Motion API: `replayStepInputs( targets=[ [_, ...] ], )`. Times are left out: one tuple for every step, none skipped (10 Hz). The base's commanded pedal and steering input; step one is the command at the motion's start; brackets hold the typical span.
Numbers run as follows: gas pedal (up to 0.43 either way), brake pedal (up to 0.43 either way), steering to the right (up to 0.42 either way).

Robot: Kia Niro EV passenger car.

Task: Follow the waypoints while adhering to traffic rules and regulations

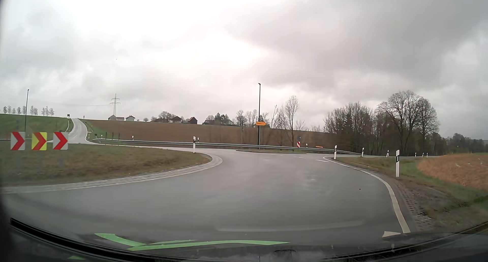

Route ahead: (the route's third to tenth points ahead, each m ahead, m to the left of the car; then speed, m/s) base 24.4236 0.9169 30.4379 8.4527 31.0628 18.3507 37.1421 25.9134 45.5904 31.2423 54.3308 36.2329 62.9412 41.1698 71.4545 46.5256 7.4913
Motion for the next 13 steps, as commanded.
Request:
replayStepInputs(
  targets=[
    [0.028, 0.000, 0.117],
    [0.039, 0.000, 0.112],
    [0.047, 0.000, 0.108],
    [0.059, 0.000, 0.105],
    [0.059, 0.000, 0.100],
    [0.059, 0.000, 0.092],
    [0.059, 0.000, 0.080],
    [0.059, 0.000, 0.061],
    [0.059, 0.000, 0.027],
    [0.059, 0.000, -0.007],
    [0.047, 0.000, -0.044],
    [0.000, 0.000, -0.080],
    [0.000, 0.000, -0.103]
  ],
)
